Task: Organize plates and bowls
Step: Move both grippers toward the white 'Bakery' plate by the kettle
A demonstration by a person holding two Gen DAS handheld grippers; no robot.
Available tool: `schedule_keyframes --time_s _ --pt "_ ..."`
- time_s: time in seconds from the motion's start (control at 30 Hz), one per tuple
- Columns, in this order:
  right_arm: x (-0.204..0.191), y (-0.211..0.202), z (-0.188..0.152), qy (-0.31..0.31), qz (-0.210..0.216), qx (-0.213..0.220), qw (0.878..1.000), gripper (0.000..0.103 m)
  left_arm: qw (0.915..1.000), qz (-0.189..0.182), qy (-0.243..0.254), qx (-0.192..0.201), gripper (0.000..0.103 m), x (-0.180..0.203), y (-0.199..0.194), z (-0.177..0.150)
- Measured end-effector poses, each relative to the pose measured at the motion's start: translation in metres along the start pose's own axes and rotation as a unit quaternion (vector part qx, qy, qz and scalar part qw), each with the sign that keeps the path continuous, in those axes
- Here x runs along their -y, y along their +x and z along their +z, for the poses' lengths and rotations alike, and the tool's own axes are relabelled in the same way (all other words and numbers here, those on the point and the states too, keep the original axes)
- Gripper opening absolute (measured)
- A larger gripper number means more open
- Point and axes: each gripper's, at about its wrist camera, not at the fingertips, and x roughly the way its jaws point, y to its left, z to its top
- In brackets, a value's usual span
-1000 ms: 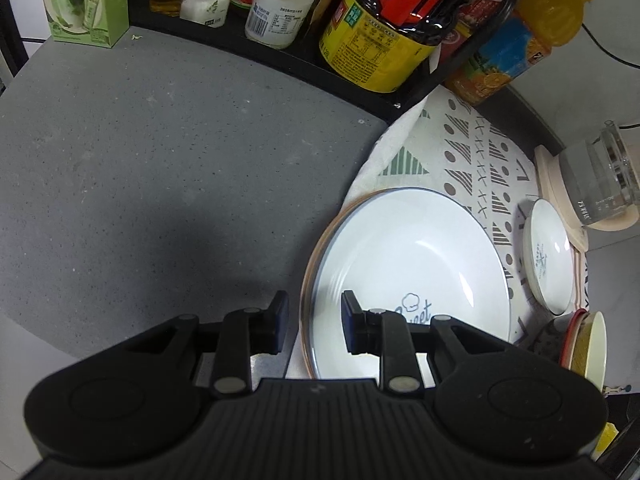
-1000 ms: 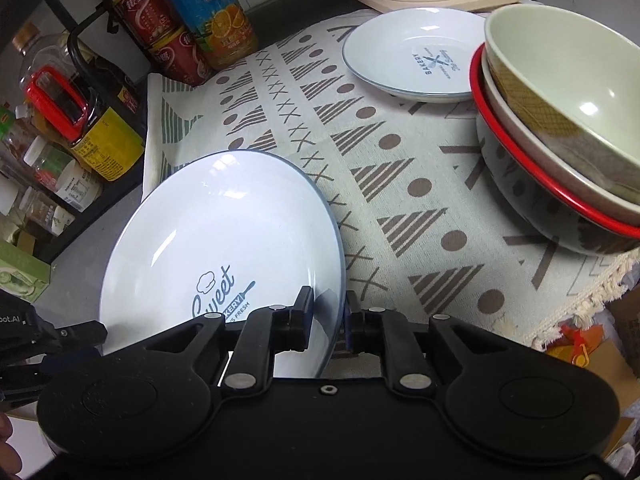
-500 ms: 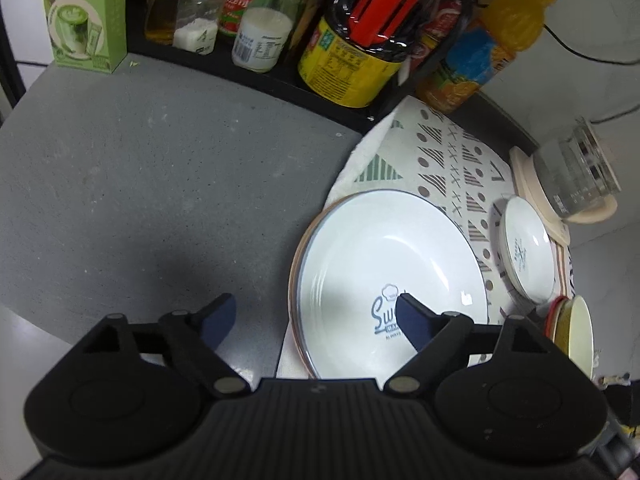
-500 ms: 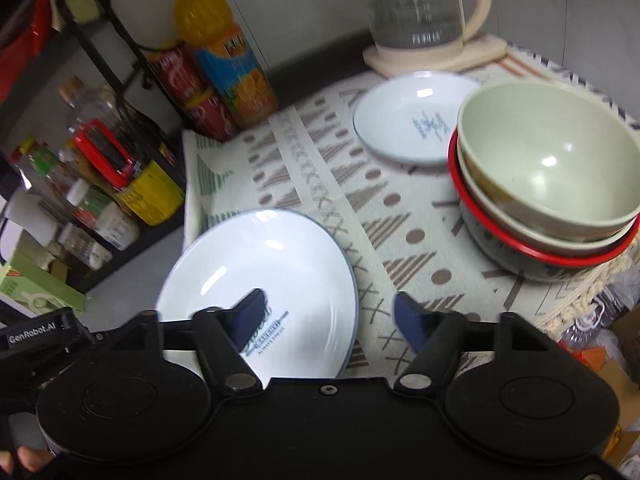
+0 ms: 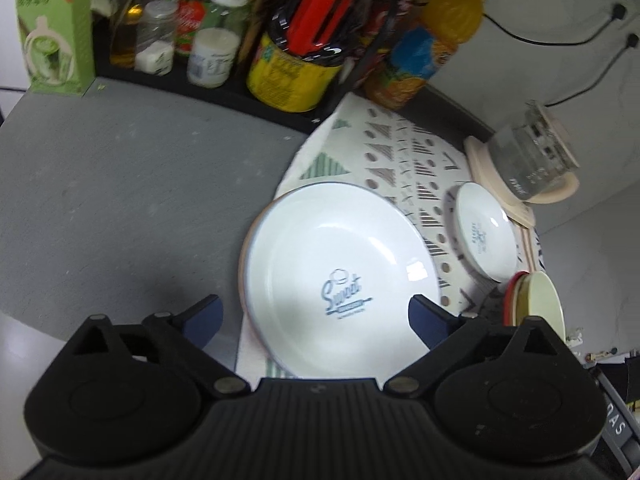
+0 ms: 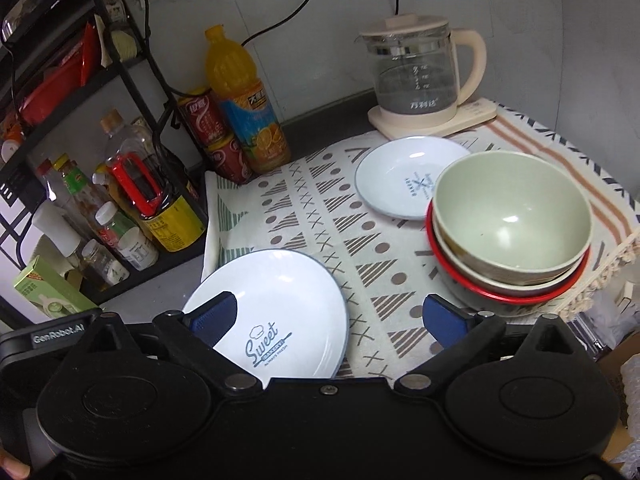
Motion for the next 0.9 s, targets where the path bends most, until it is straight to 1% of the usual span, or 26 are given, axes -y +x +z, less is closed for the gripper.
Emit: schedule_keyframes --time_s 0.17,0.27,0.5,0.73,0.9 --pt "0.008 -0.009 0.005 0.005 -0.005 0.012 1.0 0.1 0.9996 -0.018 0.019 0.001 0.099 0.018 -0.003 0.001" --pt "0.013 -0.015 0.009 0.002 -0.007 0.023 1.0 0.1 0.9992 -0.023 0.031 0.007 0.099 0.031 -0.004 0.001" --pt "0.035 -0.013 0.023 0.023 -0.013 0.033 0.999 0.1 0.9982 -0.029 0.052 0.007 0.099 0.057 0.006 0.005" --pt "0.063 0.002 0.048 0.035 -0.009 0.039 0.999 0.1 0.9973 -0.025 0.069 0.006 0.099 0.095 0.031 0.018" --pt "0.088 0.024 0.074 0.038 -0.004 0.035 0.999 0.1 0.9972 -0.027 0.07 0.001 0.099 0.128 0.056 0.03"
